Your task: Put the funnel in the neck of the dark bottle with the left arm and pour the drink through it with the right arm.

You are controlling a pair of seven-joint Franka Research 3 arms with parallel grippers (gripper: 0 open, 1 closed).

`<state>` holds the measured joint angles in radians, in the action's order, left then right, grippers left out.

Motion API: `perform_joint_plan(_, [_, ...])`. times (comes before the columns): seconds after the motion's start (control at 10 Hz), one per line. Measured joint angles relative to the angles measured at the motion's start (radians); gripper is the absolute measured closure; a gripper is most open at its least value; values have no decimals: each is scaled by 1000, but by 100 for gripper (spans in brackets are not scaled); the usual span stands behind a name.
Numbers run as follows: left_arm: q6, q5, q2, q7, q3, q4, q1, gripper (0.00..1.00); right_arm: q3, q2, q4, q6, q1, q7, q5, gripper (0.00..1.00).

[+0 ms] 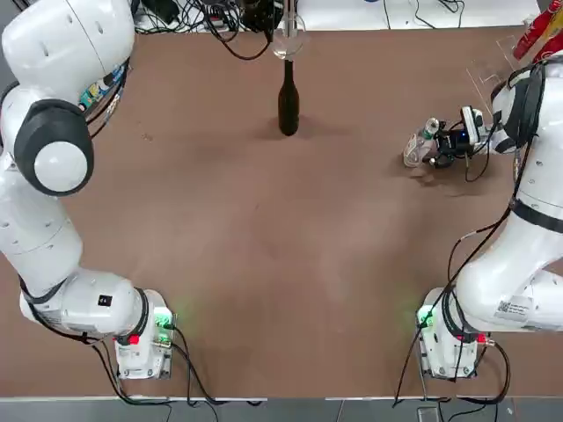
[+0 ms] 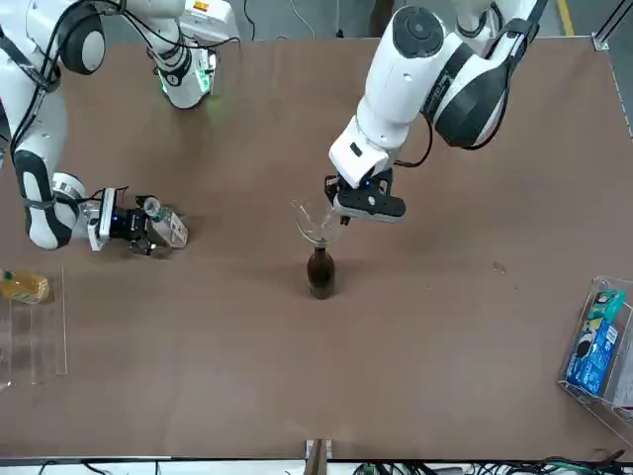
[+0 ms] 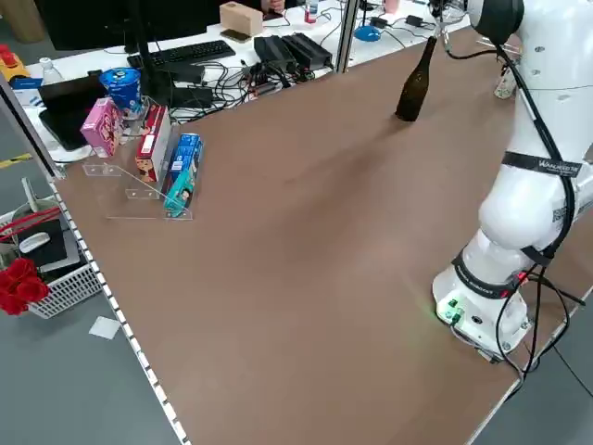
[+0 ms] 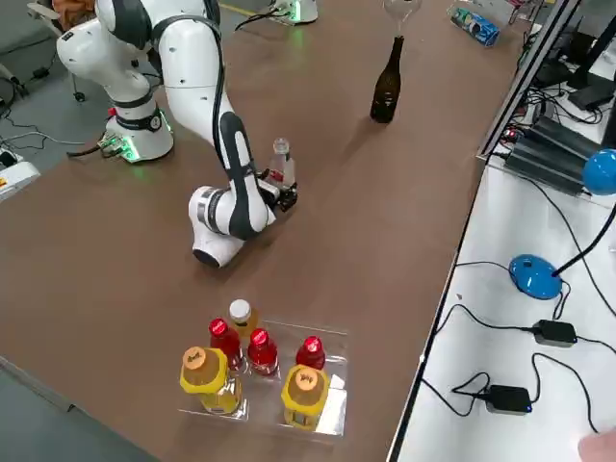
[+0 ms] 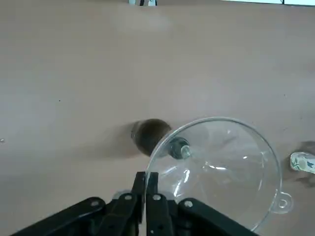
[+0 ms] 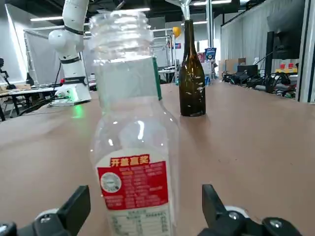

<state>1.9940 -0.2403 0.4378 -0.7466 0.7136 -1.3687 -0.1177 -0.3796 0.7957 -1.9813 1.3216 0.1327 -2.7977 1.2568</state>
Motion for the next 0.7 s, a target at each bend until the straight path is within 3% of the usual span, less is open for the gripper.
perform_joint_plan(0.4, [-4, 0, 0, 0, 0, 0, 7, 96, 17, 10, 3, 0, -6, -1, 18, 3])
perform_joint_plan(0.7, [-13, 0, 1, 0, 0, 0, 6, 96, 21, 12, 6, 0, -18, -1, 18, 17])
